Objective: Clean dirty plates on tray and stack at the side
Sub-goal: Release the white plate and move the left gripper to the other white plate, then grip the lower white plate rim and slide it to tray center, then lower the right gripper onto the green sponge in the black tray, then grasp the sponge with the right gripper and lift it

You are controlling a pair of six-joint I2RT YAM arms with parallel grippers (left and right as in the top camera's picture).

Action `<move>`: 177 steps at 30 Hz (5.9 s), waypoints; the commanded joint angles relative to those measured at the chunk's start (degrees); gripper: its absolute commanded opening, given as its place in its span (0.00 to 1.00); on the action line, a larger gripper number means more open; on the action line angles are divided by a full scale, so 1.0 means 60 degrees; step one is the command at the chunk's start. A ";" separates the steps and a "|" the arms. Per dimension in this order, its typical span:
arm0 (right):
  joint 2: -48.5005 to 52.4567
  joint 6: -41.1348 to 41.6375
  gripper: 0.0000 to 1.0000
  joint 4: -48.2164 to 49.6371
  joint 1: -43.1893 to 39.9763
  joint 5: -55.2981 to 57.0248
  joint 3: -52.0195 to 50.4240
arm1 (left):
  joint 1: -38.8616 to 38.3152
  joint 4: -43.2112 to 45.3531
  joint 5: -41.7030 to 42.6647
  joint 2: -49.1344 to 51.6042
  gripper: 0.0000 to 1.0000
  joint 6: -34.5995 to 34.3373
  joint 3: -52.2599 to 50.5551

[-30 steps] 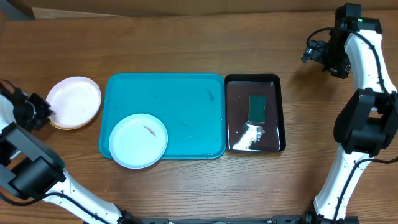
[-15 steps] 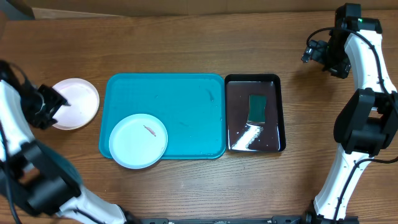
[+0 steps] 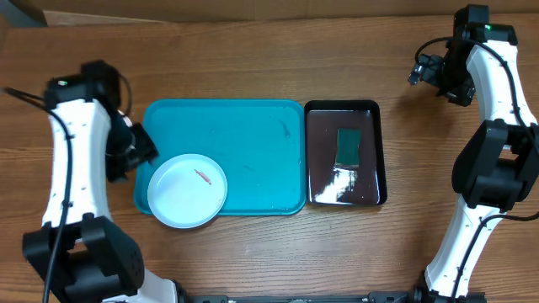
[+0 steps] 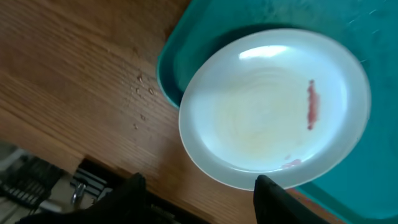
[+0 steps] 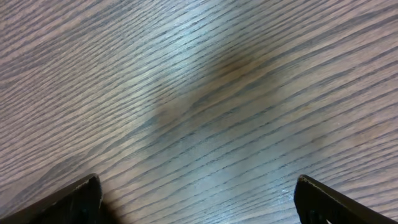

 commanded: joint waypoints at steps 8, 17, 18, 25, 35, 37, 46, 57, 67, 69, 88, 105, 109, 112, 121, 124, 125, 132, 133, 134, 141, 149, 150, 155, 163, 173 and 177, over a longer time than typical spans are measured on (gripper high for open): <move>-0.0353 0.0033 1.00 0.0029 -0.0066 0.0040 0.0193 | 0.0026 0.1730 -0.0484 0.0124 0.52 -0.0503 -0.3155; -0.0353 0.0033 1.00 0.0029 -0.0066 0.0040 0.0193 | 0.0266 0.3825 -0.0557 0.0124 0.50 -0.0707 -0.4452; -0.0353 0.0033 1.00 0.0029 -0.0066 0.0040 0.0193 | 0.0313 0.3967 -0.0557 0.0124 0.49 -0.0707 -0.4521; -0.0353 0.0033 1.00 0.0029 -0.0066 0.0040 0.0193 | 0.0393 0.4113 -0.0357 0.0124 0.25 -0.0699 -0.4575; -0.0353 0.0033 1.00 0.0029 -0.0066 0.0040 0.0193 | 0.0375 0.4473 0.1147 0.0124 0.04 0.0058 -0.4564; -0.0353 0.0033 1.00 0.0029 -0.0066 0.0040 0.0193 | 0.0372 0.4721 0.1942 0.0124 0.04 0.0412 -0.4535; -0.0353 0.0033 1.00 0.0029 -0.0066 0.0040 0.0193 | -0.0342 0.7118 0.4189 0.0124 0.04 0.1453 -0.4503; -0.0353 0.0033 1.00 0.0029 -0.0066 0.0040 0.0193 | -0.1927 0.8495 0.3315 0.0127 0.05 0.0856 -0.4503; -0.0353 0.0033 1.00 0.0029 -0.0066 0.0040 0.0193 | -0.2269 0.8535 0.2739 0.0153 0.23 0.0765 -0.4506; -0.0353 0.0033 1.00 0.0029 -0.0066 0.0040 0.0193 | -0.2269 0.8528 0.2652 0.0153 0.23 0.0765 -0.4506; -0.0353 0.0036 1.00 0.0106 -0.0066 0.0033 0.0193 | -0.2441 0.9468 0.2710 0.0160 0.18 0.0590 -0.5424; -0.0404 -0.1173 0.94 0.0874 -0.0080 -0.2251 0.0208 | -0.2441 0.9537 0.2769 0.0160 0.07 0.0586 -0.5435; -0.0856 -0.1311 0.71 0.0211 -0.0091 -0.2397 0.0863 | -0.2441 0.9530 0.2765 0.0160 0.06 0.0586 -0.5435; -0.1574 -0.1344 0.70 -0.0947 0.0084 -0.2390 0.1566 | -0.2441 0.9544 0.2761 0.0160 0.04 0.0586 -0.5435; -0.2809 -0.1333 0.78 -0.3836 0.1486 -0.1905 0.1654 | -0.2441 0.9555 0.2769 0.0160 0.04 0.0579 -0.5435; -0.2801 -0.1144 0.77 -0.4167 0.2320 -0.1202 0.1271 | -0.2441 0.9537 0.2765 0.0160 0.04 0.0579 -0.5435; -0.2801 -0.0984 0.77 -0.4164 0.2532 -0.0980 0.1158 | -0.2441 0.9533 0.2765 0.0160 0.05 0.0579 -0.5435; -0.2801 0.0102 0.77 -0.3821 0.4171 0.0729 -0.0091 | -0.2441 0.9493 0.2769 0.0160 0.05 0.0579 -0.5435; -0.2801 0.0222 0.77 -0.3730 0.4320 0.0831 -0.0321 | -0.2441 0.9490 0.2769 0.0160 0.05 0.0579 -0.5435; -0.2801 0.0306 0.77 -0.3614 0.4419 0.0878 -0.0521 | -0.2441 0.9490 0.2769 0.0160 0.05 0.0579 -0.5435; -0.2801 0.0619 0.77 -0.2007 0.4608 0.0896 -0.2641 | -0.2441 0.9486 0.2769 0.0160 0.05 0.0583 -0.5435; -0.2798 0.0612 0.77 -0.0310 0.4608 0.0892 -0.4408 | -0.2441 0.9493 0.2765 0.0160 0.05 0.0579 -0.5435; -0.2801 0.0612 0.77 -0.0069 0.4608 0.0889 -0.4605 | -0.2441 0.9493 0.2769 0.0160 0.05 0.0579 -0.5435; -0.2798 0.0608 0.77 0.0867 0.4608 0.0423 -0.5220 | -0.2441 0.9486 0.2765 0.0160 0.05 0.0583 -0.5435; -0.2798 0.0612 0.74 0.1960 0.4608 0.0350 -0.6043 | -0.2441 0.9431 0.2765 0.0160 0.05 0.0583 -0.5435; -0.2798 0.0612 0.57 0.2568 0.4608 0.0350 -0.6451 | -0.2441 0.9424 0.2765 0.0160 0.05 0.0583 -0.5435; -0.2798 0.0612 0.57 0.2739 0.4608 0.0350 -0.6451 | -0.2441 0.9424 0.2765 0.0160 0.05 0.0583 -0.5435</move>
